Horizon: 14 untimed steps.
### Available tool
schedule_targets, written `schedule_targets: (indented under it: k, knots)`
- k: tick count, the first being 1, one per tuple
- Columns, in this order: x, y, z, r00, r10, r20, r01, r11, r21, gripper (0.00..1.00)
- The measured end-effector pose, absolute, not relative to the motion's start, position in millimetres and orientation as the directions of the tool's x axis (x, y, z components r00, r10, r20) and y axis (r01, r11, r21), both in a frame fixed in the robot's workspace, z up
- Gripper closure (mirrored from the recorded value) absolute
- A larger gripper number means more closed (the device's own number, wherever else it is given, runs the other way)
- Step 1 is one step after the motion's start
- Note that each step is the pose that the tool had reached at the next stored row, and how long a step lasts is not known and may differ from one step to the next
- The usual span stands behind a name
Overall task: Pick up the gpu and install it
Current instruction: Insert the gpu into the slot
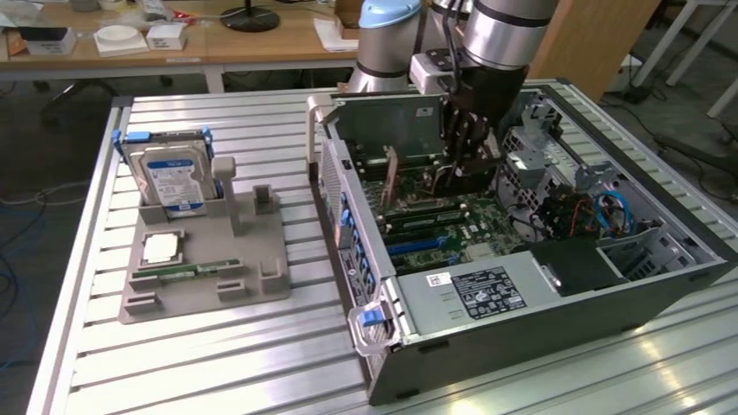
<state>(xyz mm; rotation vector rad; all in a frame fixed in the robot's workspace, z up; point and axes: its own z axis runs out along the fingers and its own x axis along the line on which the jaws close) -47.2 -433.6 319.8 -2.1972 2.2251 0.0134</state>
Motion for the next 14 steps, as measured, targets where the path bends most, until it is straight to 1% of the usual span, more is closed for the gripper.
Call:
schedule_targets:
  k: [14]
  knots:
    - [-53, -442, 307, -0.013, -1.0, -0.012, -1.0, 0.013, -0.006, 0.74]
